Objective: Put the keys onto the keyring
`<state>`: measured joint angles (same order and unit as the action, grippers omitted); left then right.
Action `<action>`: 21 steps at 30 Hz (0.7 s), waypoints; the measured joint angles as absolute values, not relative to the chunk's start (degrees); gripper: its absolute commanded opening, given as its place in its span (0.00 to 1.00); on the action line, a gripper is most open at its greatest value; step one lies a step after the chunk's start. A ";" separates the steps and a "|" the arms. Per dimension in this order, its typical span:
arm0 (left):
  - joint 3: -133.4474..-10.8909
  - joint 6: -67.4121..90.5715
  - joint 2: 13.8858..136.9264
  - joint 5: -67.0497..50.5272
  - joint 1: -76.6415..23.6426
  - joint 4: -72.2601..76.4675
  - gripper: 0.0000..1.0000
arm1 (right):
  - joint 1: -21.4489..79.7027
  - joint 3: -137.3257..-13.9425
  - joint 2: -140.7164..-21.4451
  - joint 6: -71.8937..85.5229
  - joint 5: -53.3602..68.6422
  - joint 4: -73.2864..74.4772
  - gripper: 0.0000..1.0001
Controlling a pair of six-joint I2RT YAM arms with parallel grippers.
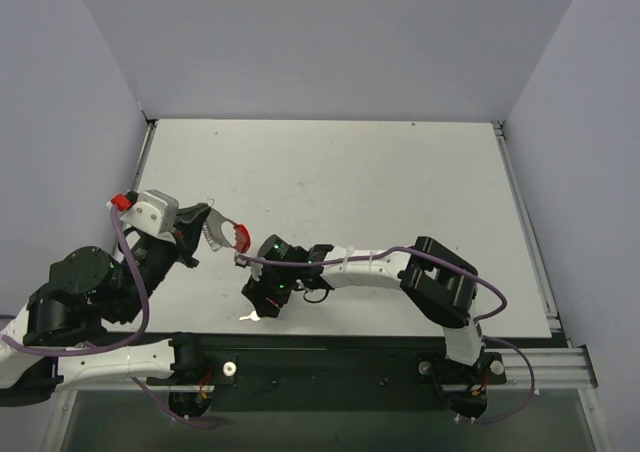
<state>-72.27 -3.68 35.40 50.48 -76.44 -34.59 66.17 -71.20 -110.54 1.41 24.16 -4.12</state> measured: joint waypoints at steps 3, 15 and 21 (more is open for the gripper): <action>-72.27 -3.68 35.48 50.48 -76.44 -34.57 0.00 | 66.13 -71.24 -111.83 1.39 24.67 -4.10 0.49; -72.27 -3.68 35.92 49.67 -76.44 -34.54 0.00 | 66.94 -71.35 -113.71 1.48 25.21 -5.61 0.44; -72.27 -3.68 36.10 49.23 -76.44 -34.54 0.00 | 68.38 -71.83 -114.93 1.67 24.77 -6.85 0.33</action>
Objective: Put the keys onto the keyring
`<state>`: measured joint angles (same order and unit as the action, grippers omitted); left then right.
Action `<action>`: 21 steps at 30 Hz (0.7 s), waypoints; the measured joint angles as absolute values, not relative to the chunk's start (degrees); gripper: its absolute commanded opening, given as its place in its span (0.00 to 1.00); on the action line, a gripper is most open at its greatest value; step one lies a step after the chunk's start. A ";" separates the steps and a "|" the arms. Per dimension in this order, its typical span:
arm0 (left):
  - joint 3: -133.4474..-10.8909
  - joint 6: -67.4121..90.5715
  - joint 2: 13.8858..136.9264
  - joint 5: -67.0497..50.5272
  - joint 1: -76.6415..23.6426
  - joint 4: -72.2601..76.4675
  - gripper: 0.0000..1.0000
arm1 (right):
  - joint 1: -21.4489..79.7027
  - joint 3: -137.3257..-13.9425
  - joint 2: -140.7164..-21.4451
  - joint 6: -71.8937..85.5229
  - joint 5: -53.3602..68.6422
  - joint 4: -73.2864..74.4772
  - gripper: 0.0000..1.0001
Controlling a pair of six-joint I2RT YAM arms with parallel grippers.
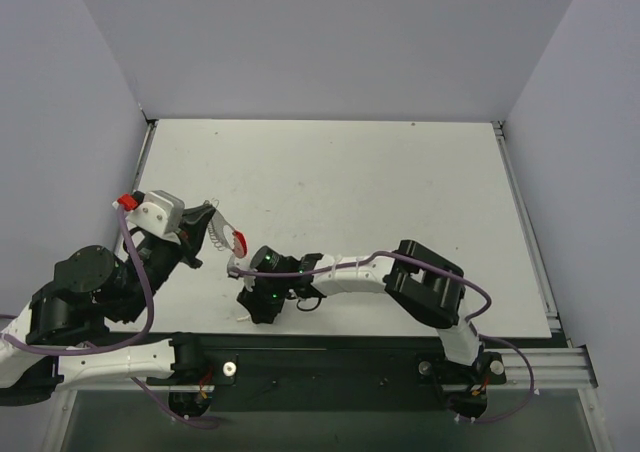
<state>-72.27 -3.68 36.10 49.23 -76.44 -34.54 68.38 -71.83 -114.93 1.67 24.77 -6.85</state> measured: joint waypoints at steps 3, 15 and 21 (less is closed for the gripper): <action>-72.27 -3.68 36.18 49.23 -76.44 -34.54 0.00 | 69.12 -72.79 -116.01 2.02 23.79 -7.60 0.14; -72.90 -3.66 37.04 48.77 -76.44 -34.54 0.00 | 68.47 -65.82 -113.47 7.33 17.89 -17.15 0.00; -72.90 -4.21 37.08 46.59 -76.44 -33.80 0.00 | 64.12 -55.46 -103.55 10.37 17.34 -17.61 0.00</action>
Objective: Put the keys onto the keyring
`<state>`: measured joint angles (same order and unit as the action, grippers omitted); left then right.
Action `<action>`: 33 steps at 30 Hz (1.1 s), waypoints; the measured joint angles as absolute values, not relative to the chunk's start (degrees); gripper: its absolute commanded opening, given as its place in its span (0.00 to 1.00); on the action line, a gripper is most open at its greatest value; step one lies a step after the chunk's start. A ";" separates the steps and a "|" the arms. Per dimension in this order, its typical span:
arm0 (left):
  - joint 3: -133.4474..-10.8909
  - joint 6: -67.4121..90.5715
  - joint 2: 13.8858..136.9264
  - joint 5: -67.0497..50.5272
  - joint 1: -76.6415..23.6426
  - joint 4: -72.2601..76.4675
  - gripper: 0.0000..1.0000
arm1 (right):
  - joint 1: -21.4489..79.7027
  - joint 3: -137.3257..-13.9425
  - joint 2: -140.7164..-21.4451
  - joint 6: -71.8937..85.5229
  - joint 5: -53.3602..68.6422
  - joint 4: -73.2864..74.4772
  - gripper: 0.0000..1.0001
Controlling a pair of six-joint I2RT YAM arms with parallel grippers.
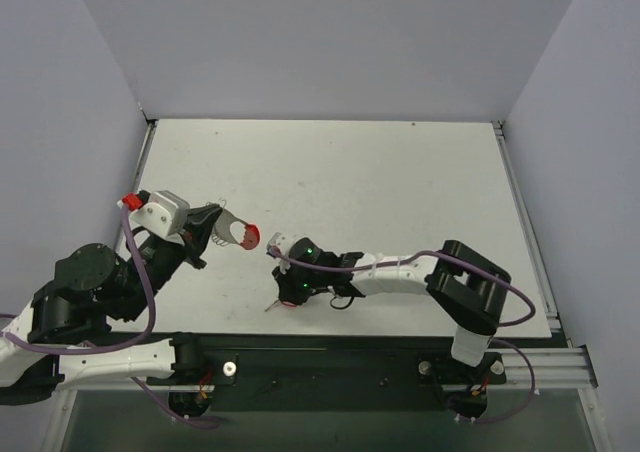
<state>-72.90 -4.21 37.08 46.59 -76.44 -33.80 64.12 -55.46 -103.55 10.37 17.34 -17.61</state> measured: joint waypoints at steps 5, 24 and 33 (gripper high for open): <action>-72.77 -6.31 36.75 41.69 -76.44 -32.14 0.00 | 60.05 -49.87 -90.56 11.97 17.19 -16.78 0.00; -65.80 -22.94 43.13 17.54 -76.44 -25.28 0.00 | 56.23 -72.53 -59.55 3.97 16.67 15.57 0.00; -64.07 -28.10 43.31 5.82 -76.44 -21.34 0.00 | 56.21 -74.72 -59.07 4.23 25.65 21.50 0.00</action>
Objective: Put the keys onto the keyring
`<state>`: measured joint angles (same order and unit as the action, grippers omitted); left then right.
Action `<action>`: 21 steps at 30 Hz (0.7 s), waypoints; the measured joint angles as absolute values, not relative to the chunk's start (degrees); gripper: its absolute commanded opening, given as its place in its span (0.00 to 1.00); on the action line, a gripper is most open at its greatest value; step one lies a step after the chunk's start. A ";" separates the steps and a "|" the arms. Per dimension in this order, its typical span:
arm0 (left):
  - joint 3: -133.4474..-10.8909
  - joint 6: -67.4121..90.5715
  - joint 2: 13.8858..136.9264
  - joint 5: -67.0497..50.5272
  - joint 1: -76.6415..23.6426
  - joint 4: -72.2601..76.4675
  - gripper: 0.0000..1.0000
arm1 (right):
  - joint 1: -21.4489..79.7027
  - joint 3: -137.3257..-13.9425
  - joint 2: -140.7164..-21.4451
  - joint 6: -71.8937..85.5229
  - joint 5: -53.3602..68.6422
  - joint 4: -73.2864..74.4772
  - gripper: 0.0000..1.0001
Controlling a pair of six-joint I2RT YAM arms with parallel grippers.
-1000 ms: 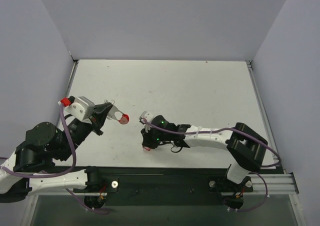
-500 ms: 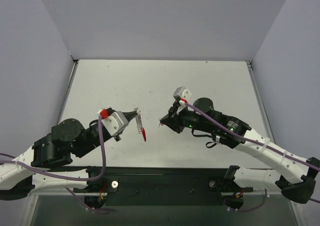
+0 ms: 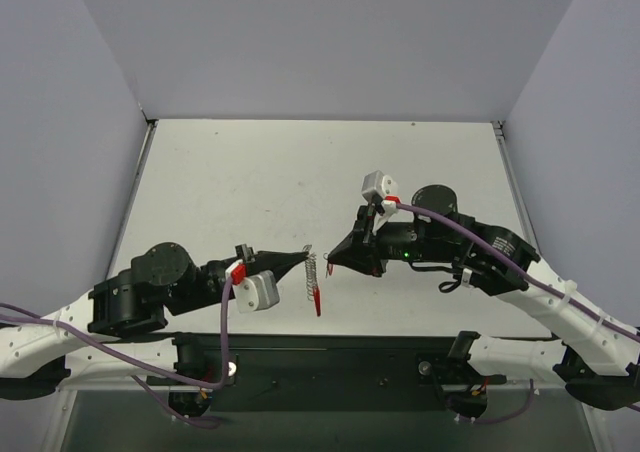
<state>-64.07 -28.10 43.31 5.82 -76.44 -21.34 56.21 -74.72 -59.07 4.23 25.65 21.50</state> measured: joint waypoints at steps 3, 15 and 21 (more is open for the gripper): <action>-64.07 -28.56 43.66 3.57 -76.44 -21.17 0.00 | 56.16 -75.42 -59.18 4.34 27.29 22.35 0.00; -64.07 -29.21 46.92 1.19 -76.49 -21.15 0.00 | 55.83 -77.80 -59.24 4.93 30.96 22.68 0.00; -64.07 -29.19 46.89 1.61 -76.55 -21.19 0.00 | 55.83 -78.02 -59.24 5.17 31.35 22.81 0.00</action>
